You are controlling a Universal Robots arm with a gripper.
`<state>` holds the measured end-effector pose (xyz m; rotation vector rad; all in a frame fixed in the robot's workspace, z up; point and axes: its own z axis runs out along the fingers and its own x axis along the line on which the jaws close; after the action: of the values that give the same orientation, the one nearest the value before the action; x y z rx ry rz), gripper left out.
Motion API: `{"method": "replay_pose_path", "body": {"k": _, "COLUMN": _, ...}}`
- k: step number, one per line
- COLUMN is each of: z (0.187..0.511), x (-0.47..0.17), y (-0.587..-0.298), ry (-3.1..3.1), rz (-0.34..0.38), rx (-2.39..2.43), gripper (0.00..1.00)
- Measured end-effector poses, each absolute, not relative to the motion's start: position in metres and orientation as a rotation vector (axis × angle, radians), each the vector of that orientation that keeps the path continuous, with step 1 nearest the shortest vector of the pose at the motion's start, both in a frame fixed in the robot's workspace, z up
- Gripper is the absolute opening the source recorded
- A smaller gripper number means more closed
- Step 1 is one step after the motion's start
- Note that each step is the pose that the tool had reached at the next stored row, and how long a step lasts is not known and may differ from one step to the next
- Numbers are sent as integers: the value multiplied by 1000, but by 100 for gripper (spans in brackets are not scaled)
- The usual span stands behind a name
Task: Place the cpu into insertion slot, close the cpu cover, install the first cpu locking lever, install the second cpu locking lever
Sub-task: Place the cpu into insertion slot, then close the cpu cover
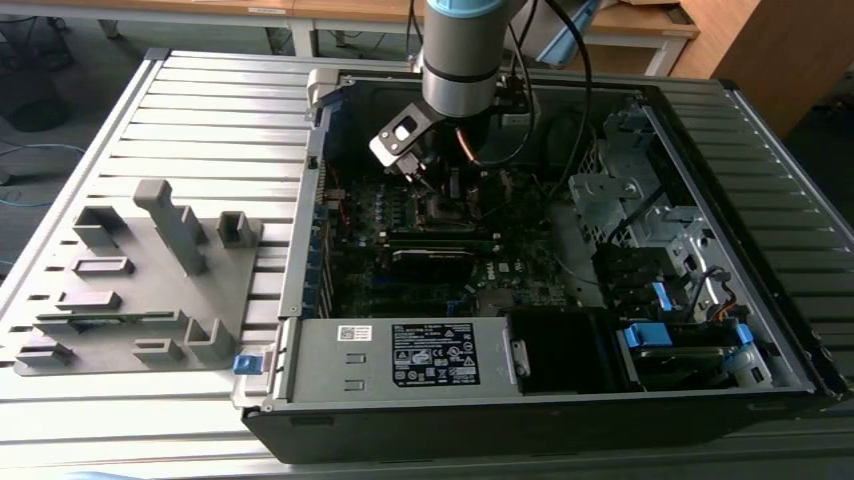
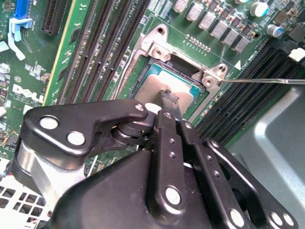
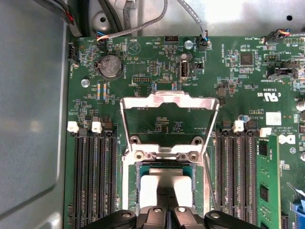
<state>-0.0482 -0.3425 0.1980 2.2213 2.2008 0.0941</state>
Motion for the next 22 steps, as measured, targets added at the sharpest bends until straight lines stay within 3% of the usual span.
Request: {"method": "replay_pose_path", "body": {"k": 22, "z": 249, "x": -48, "y": -343, "ry": 2201, "rz": 94, "rx": 2221, "gripper": 11}}
